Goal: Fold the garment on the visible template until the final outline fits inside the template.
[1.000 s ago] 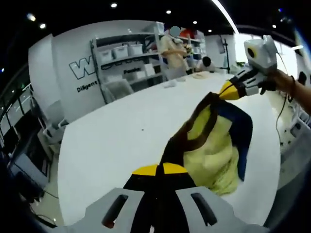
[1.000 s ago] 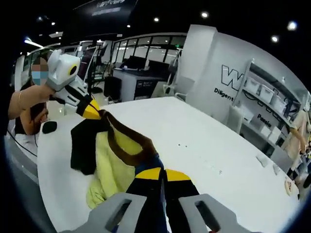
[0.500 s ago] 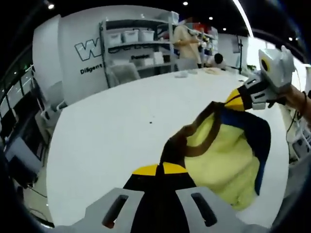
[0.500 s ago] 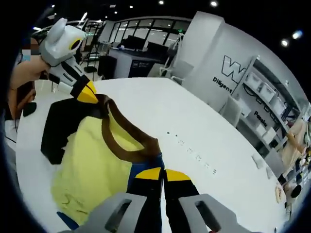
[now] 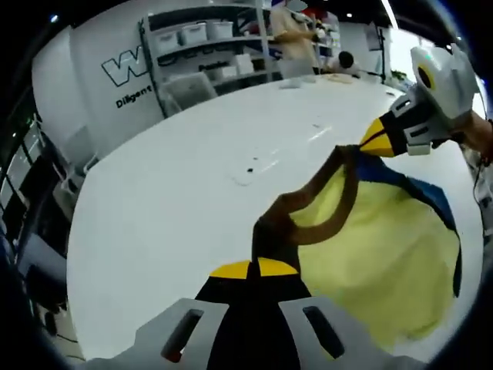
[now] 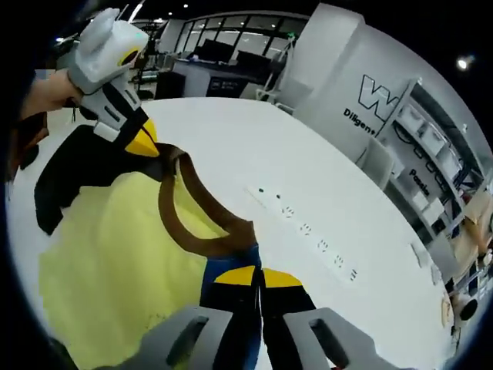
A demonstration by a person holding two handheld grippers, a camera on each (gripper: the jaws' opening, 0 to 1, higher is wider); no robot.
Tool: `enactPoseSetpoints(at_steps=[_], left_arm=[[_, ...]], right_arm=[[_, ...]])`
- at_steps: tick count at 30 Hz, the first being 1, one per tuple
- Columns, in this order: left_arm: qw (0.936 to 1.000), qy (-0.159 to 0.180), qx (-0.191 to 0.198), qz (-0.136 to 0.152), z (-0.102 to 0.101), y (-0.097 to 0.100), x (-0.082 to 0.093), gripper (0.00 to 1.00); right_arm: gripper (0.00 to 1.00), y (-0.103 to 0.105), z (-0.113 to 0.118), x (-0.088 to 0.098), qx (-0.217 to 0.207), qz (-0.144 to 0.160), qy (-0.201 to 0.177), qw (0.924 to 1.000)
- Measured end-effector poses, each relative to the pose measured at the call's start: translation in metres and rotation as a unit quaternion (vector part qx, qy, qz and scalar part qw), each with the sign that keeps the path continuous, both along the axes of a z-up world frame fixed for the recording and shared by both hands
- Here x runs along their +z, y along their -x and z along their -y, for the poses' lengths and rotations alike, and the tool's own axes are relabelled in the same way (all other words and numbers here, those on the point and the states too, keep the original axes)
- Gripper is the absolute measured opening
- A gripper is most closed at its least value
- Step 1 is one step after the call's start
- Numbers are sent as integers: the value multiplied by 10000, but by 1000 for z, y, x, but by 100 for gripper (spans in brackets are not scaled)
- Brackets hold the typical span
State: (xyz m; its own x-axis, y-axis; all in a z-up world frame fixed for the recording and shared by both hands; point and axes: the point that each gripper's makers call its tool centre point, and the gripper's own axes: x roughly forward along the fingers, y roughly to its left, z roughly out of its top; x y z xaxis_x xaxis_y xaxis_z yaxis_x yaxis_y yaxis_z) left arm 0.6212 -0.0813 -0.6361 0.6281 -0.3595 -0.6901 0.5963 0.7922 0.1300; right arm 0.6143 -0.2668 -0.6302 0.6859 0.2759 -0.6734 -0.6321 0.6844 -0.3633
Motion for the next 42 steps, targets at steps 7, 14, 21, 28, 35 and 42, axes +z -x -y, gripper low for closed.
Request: enactPoseSetpoints(at_steps=[7, 14, 21, 28, 35, 42], left_arm=[[9999, -127, 21, -48, 1, -16, -20, 0], [9995, -281, -93, 96, 0, -26, -32, 1], [9966, -770, -19, 306, -12, -25, -33, 1], [9990, -168, 353, 221, -10, -19, -19, 25], [9984, -225, 432, 276, -25, -6, 8, 51], [9983, -29, 507, 290, -33, 17, 27, 75]], right_arm=[[0, -13, 7, -12, -229, -40, -53, 9997], [0, -27, 6, -17, -502, 196, -120, 9985], [0, -28, 7, -26, -648, 190, -164, 9976], [0, -27, 9, -8, -1187, 70, -1058, 9873], [42, -7, 8, 8, -1821, -430, -2301, 9550], [62, 23, 16, 13, -2032, -519, -2734, 9387]])
